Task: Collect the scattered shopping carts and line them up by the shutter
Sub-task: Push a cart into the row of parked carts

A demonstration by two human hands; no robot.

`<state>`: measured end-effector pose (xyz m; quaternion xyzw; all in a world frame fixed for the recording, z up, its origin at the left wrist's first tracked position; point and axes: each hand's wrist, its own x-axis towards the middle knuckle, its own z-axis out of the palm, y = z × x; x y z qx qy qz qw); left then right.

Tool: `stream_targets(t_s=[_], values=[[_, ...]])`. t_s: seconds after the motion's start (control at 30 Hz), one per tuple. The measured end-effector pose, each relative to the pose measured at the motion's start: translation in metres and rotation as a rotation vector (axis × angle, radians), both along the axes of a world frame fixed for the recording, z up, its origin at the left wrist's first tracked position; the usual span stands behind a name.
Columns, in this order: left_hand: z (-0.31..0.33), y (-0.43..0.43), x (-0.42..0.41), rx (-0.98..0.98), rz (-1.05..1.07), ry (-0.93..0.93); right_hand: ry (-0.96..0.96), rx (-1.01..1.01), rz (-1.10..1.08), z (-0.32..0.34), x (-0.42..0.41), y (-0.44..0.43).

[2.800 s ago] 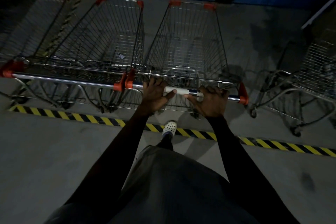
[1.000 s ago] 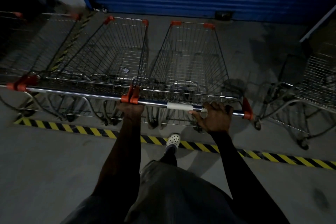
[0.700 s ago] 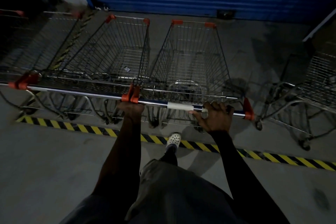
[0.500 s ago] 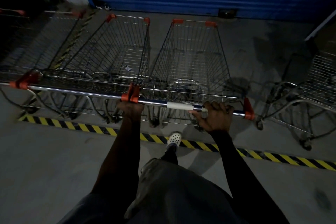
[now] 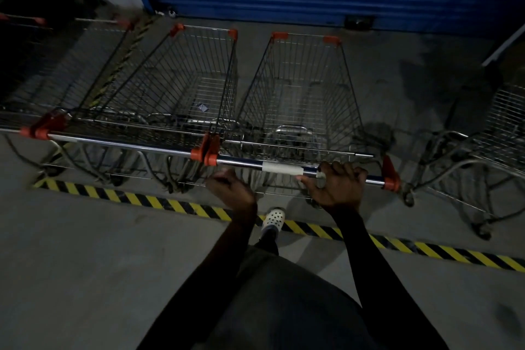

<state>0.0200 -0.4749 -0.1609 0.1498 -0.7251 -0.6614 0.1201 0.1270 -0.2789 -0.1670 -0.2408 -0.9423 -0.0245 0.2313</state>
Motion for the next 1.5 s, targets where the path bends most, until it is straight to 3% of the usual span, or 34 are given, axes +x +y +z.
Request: stream_targets(t_s=[0.1, 0.17, 0.27, 0.5, 0.97, 1.5], values=[[-0.005, -0.003, 0.01, -0.545, -0.384, 0.411, 0.003, 0.004, 0.001, 0.001, 0.0, 0.0], [-0.002, -0.002, 0.005, -0.748, -0.529, 0.437, 0.008, 0.008, 0.005, 0.0, 0.0, -0.001], [-0.005, 0.001, -0.002, -0.861, -0.604, 0.455, 0.004, 0.002, 0.006, -0.003, 0.0, -0.001], [-0.017, -0.001, -0.033, -0.907, -0.783, 0.484, -0.029, -0.021, -0.01, -0.002, -0.002, -0.001], [-0.011, 0.007, -0.049, -0.981, -0.851, 0.404, -0.066, -0.024, -0.04, 0.003, -0.008, -0.002], [-0.003, 0.003, -0.052, -0.919, -0.935, 0.379, -0.064, -0.017, -0.051, 0.006, -0.008, -0.006]])
